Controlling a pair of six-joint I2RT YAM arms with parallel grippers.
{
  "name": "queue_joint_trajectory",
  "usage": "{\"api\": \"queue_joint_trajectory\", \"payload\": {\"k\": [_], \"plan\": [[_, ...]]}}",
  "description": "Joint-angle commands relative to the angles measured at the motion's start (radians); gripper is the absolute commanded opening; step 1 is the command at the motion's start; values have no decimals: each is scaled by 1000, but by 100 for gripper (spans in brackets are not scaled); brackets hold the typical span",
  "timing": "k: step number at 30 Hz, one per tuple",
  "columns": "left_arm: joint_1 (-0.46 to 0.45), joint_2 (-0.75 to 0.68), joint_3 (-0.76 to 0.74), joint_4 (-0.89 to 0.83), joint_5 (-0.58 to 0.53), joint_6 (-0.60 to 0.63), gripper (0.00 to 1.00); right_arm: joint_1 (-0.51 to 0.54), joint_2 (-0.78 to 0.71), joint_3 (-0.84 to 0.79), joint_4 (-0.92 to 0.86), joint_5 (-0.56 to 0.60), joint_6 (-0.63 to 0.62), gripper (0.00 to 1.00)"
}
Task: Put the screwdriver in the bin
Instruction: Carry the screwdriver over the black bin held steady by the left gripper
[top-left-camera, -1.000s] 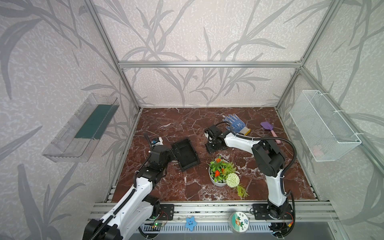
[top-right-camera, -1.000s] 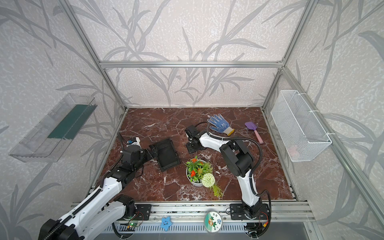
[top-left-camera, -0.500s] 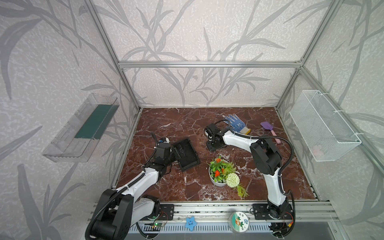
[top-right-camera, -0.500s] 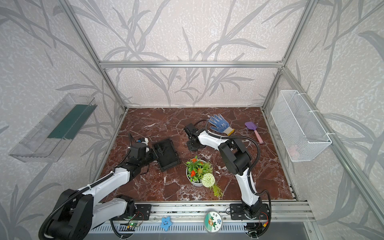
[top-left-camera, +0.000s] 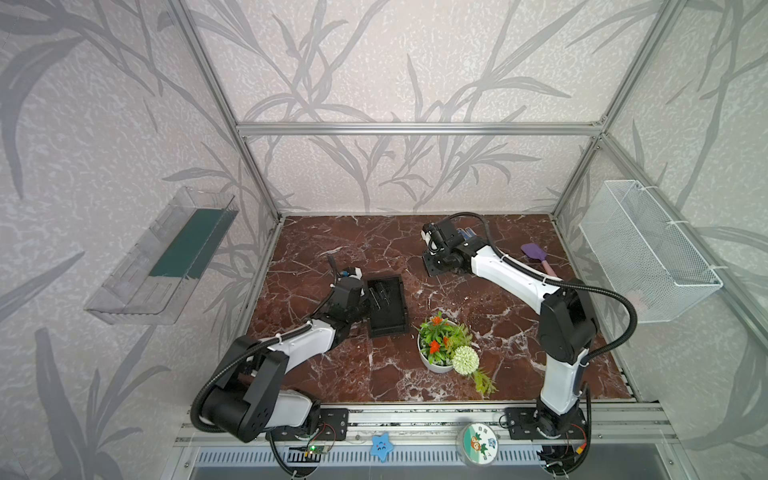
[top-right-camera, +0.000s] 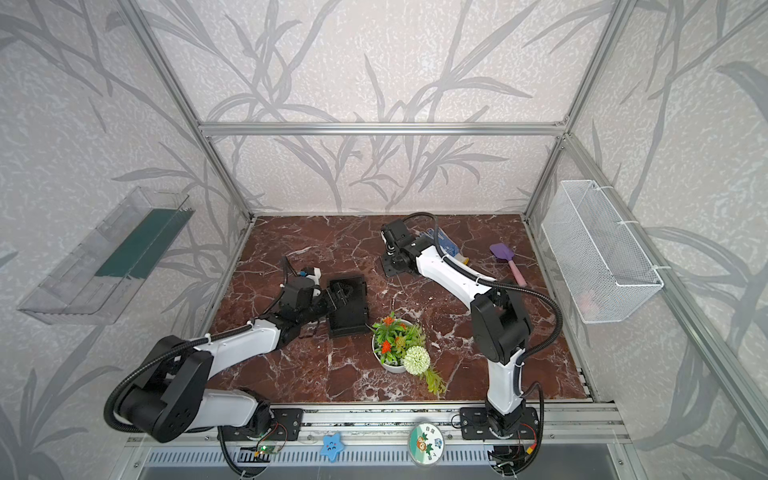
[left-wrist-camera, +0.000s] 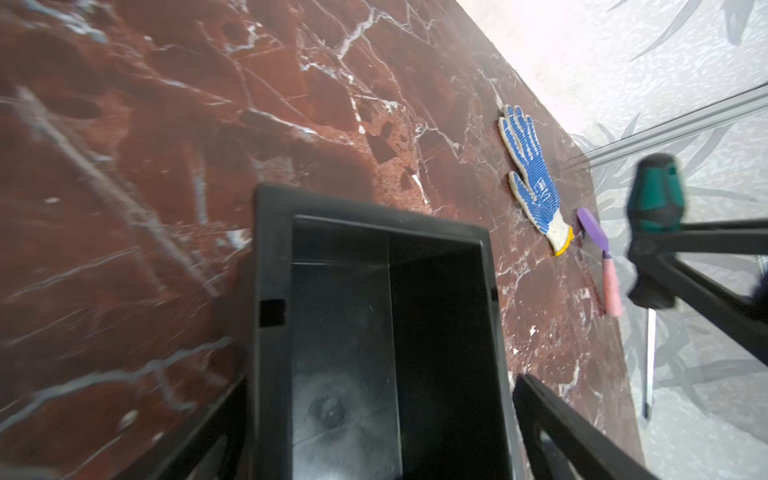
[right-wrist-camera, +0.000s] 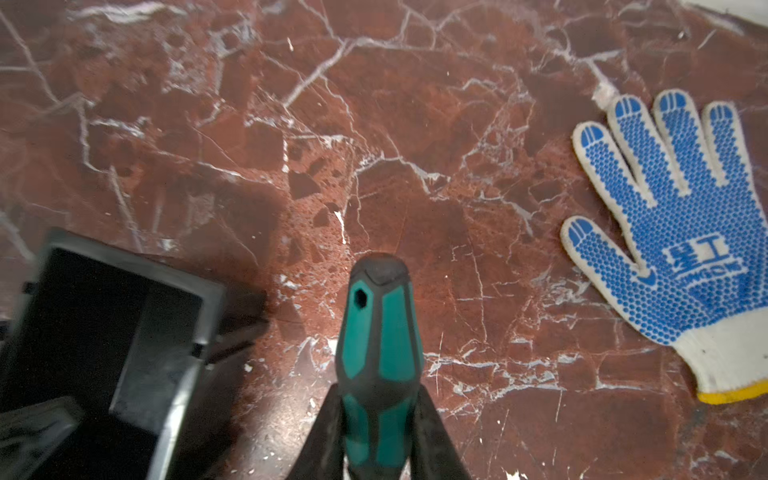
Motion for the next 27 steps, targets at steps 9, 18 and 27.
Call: {"api": "queue_joint_trajectory", "payload": {"k": [9,18,27], "plan": [[-8,-101,143,-147,-128,72,99,25,-117,-14,59,-171,22,8],[17,-433,97,-347,-199,111,99,131,-81,-31,149,-200,116,8],[91,-604,4,-379,-54,67,99,194,18,-36,218,-163,248,8]]}}
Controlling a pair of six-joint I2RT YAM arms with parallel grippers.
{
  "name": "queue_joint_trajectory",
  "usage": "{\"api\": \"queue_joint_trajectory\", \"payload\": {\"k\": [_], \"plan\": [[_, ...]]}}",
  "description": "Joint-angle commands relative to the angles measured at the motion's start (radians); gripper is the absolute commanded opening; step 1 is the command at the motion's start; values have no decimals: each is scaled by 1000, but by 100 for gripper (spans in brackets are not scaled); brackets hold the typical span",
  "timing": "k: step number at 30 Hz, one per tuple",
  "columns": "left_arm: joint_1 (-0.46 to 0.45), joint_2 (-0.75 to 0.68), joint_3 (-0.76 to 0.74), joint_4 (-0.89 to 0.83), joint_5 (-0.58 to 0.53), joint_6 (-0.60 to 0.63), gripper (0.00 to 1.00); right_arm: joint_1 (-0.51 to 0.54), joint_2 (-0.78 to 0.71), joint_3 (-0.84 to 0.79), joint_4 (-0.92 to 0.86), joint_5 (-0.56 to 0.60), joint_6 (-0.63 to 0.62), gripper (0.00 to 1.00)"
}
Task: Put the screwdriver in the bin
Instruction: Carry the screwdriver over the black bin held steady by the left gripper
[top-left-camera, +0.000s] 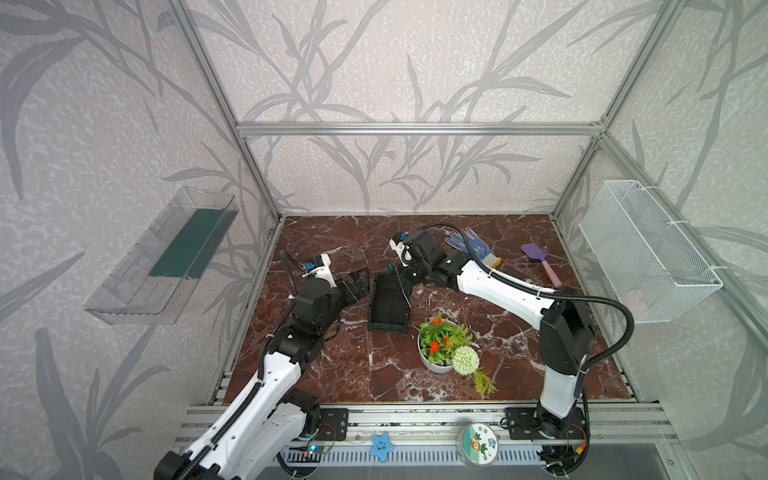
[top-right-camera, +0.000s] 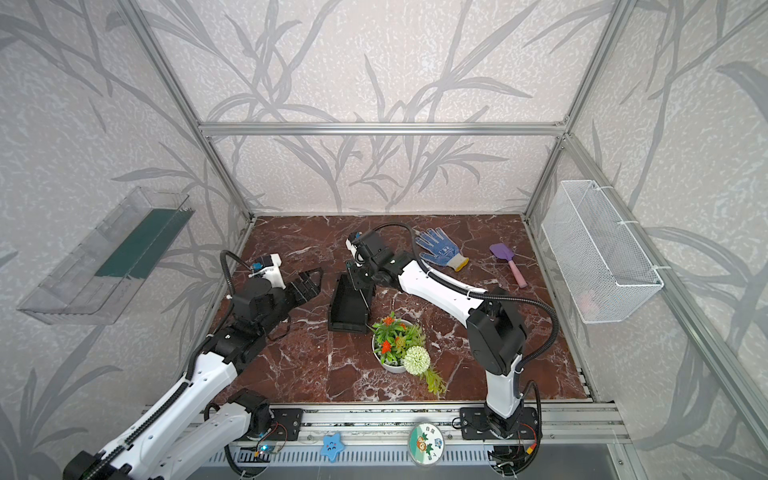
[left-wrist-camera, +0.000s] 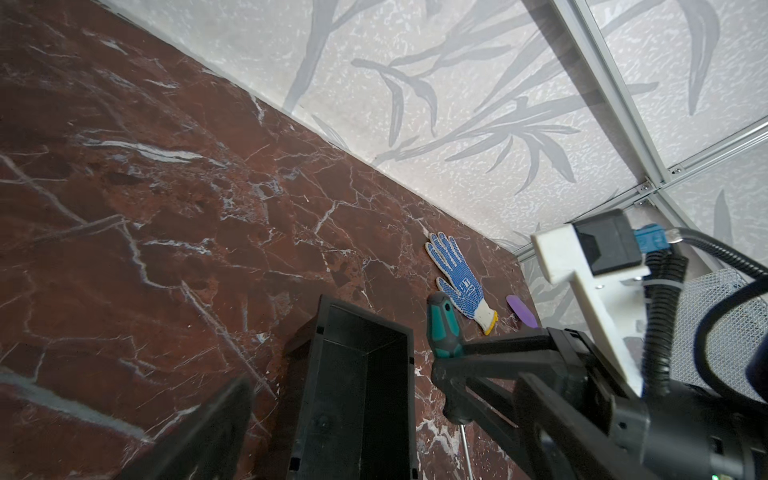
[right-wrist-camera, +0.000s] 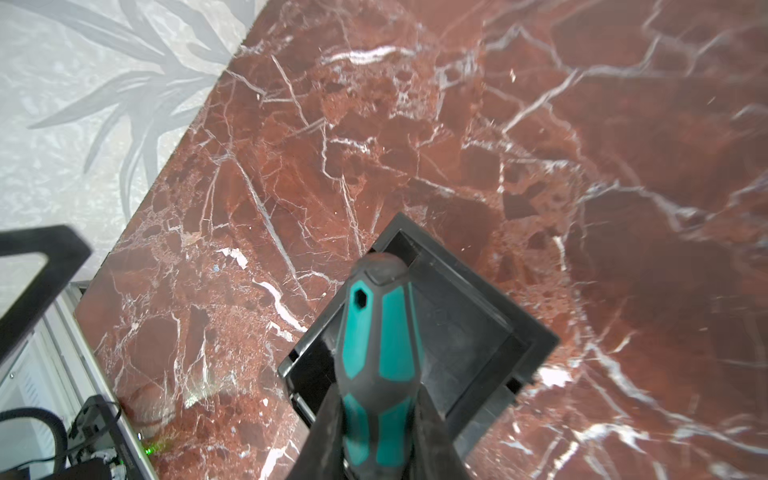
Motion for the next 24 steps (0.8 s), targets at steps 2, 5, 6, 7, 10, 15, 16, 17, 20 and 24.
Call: {"api": "queue_joint_trajectory", "payload": {"k": [2,5,6,7,10,15,16,17,20,24], "plan": [[20,-13,-32,-17,115,-11,99,10,33,-23,74,18,99,8],[20,-10,-40,17,178,-27,99,12,58,-25,89,26,128,8],[19,-12,-41,20,191,-32,99,12,70,-24,93,20,135,8],[20,-14,-37,16,197,-35,99,13,83,-16,88,15,140,8],[19,-29,-19,-5,211,-35,99,17,111,1,75,19,151,8],[20,-34,24,-79,240,-13,99,27,136,12,77,30,161,8],[19,-33,25,-85,252,-16,99,29,142,18,73,31,161,8],[19,-33,23,-85,262,-18,99,31,147,20,73,34,159,8],[20,-37,12,-80,286,-24,99,35,168,30,64,53,151,8],[20,-41,3,-77,307,-22,99,36,185,32,59,74,136,9]]}}
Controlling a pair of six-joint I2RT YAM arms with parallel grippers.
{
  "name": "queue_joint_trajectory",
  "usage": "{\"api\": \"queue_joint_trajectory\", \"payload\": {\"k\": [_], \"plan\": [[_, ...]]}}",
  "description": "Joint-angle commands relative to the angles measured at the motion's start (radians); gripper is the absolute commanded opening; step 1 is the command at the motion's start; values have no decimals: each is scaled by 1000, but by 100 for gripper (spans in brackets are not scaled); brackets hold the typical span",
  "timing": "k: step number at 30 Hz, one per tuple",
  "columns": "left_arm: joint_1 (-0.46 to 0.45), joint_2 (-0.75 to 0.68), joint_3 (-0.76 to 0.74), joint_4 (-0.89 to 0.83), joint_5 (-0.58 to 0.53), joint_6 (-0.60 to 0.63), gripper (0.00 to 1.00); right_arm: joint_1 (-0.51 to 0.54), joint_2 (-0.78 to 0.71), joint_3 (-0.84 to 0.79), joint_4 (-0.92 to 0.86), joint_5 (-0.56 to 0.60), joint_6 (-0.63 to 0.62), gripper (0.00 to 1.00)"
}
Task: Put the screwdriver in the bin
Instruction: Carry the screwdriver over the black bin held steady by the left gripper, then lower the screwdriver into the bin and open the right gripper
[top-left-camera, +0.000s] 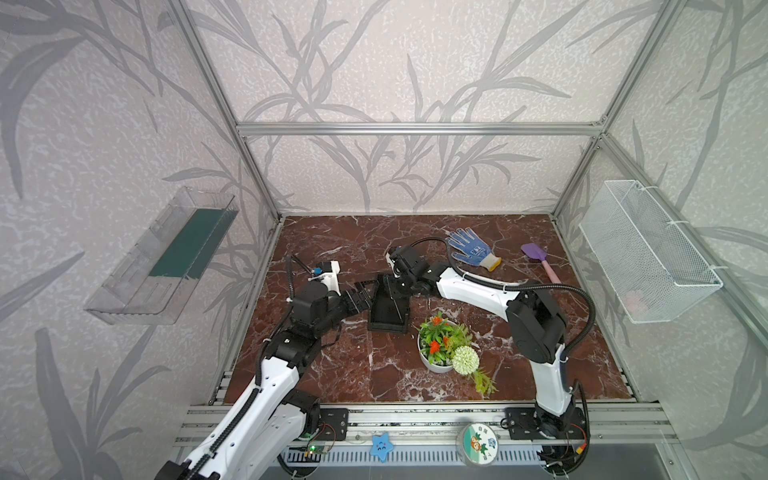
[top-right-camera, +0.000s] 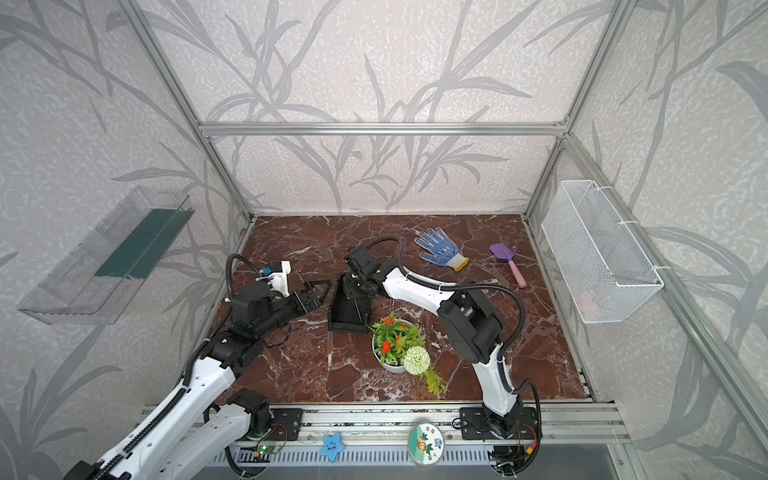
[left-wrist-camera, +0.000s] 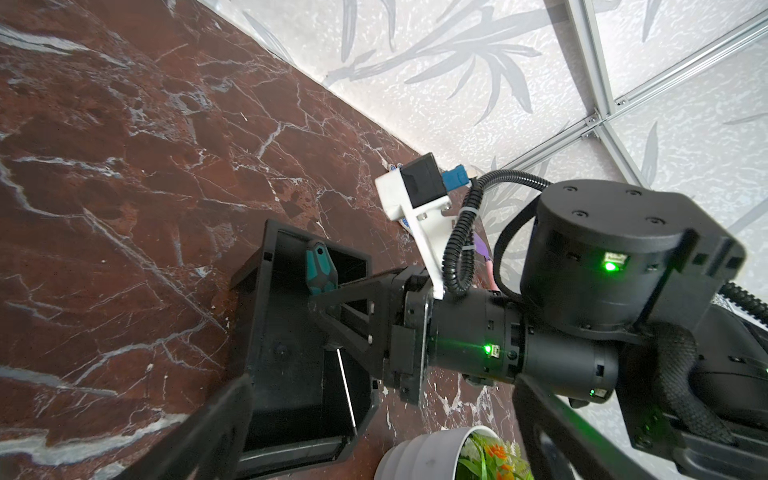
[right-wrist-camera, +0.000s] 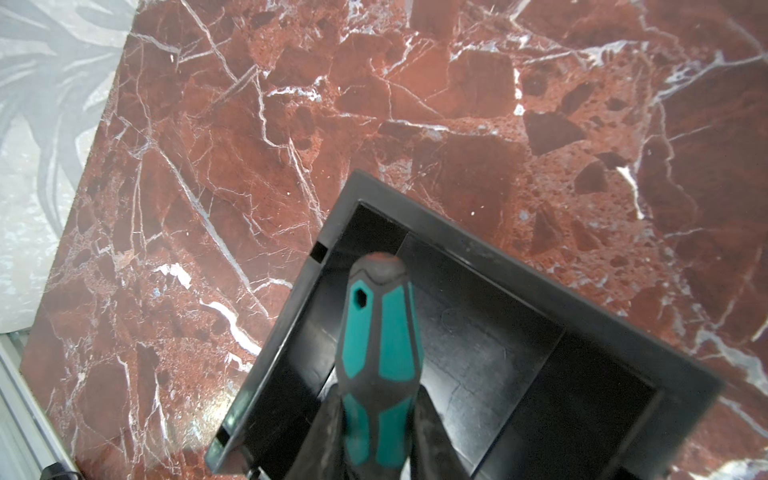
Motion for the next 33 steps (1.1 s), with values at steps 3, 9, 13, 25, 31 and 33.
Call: {"api": "queue_joint_trajectory", "payload": {"k": [3,9,13,25,31,33], "plan": [[4,-9,5,2,45,-3,99,6,43,51,-27,32,-34,9],[4,-9,-2,5,18,-1,99,10,52,55,-47,48,-66,11],[4,0,-3,2,1,-1,99,10,74,68,-48,26,-71,15],[4,9,-2,-26,-25,3,99,10,109,100,-46,4,-107,27],[5,41,14,-63,-43,25,99,11,105,102,-41,-24,-110,32],[9,46,12,-61,-40,25,99,11,99,102,-38,-26,-112,33]]}}
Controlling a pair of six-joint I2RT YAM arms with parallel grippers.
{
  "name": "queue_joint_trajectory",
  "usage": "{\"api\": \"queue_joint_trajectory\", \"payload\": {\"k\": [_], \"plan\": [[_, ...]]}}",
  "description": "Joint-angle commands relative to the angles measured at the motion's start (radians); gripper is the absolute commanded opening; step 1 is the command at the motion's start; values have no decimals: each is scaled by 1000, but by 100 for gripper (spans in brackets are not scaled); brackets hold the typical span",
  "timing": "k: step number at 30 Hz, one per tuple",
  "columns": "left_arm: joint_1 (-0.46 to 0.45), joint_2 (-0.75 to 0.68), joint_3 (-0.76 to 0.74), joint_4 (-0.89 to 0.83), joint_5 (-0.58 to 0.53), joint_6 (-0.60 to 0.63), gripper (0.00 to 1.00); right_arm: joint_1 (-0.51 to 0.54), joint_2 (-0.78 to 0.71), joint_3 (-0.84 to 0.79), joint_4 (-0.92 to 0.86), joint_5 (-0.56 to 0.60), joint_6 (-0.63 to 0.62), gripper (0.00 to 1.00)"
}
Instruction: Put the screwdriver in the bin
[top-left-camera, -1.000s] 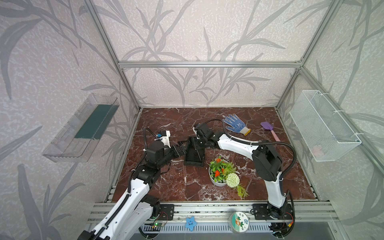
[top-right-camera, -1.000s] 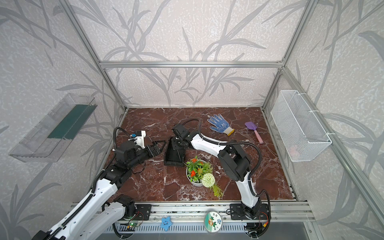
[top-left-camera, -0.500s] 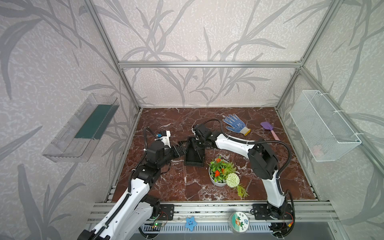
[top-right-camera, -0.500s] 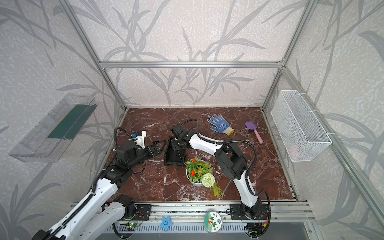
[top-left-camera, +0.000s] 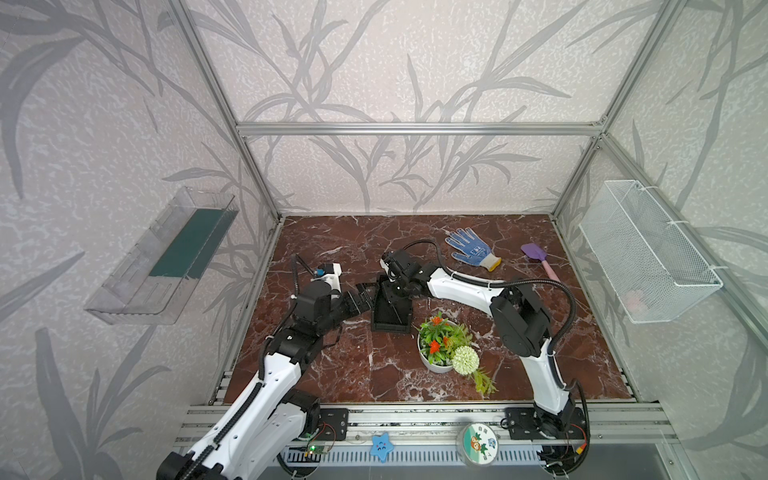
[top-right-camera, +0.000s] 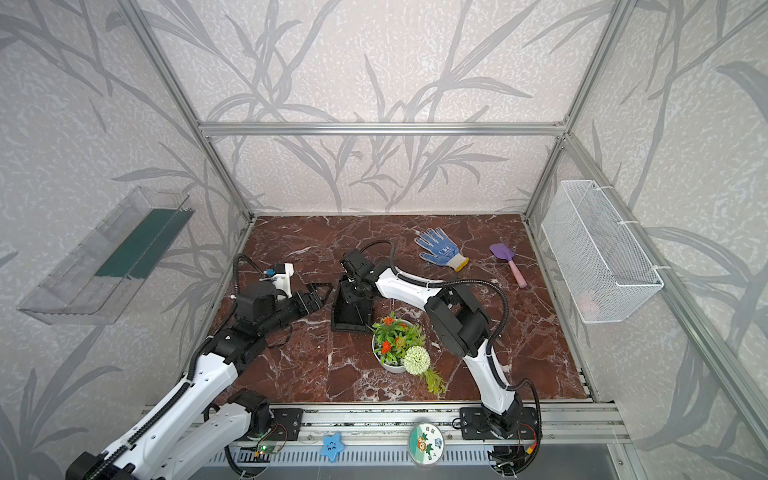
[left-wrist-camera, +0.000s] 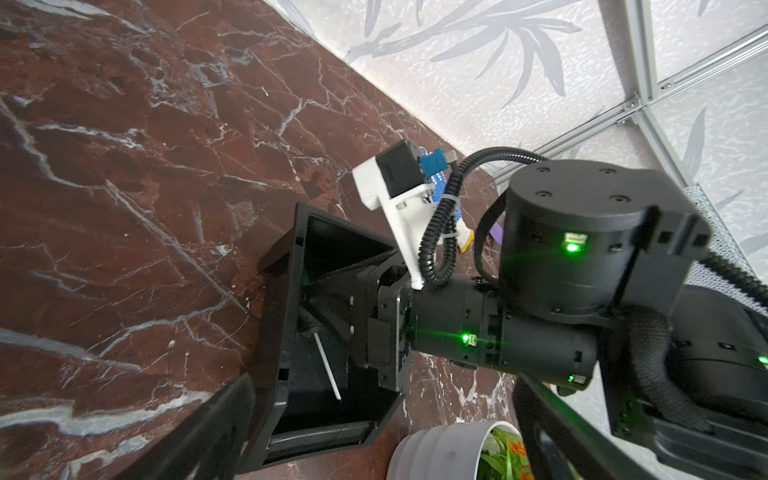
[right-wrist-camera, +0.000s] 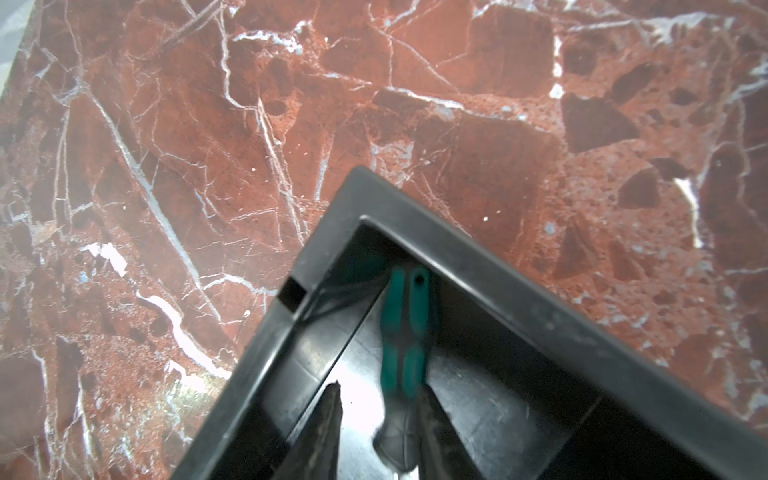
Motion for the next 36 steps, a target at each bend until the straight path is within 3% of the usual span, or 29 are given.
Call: {"api": "queue_joint_trajectory", "payload": {"k": [1,10,18,27,36], "plan": [[7,6,11,-15,-13,13,99,7,-8,31,-8,-18,-14,33],[28,-13,22,-16,-10,-4,99,7,-75,39,-15,-23,-28,37],[82,-47,43,-2,-89,-15,99,2,-220,-3,10,14,-82,48],[100,29,70,65,-279,33,99,-119,-538,-274,163,116,-128,76],[107,94,80,168,-618,178,99,-362,-832,-635,312,335,-102,99]]}}
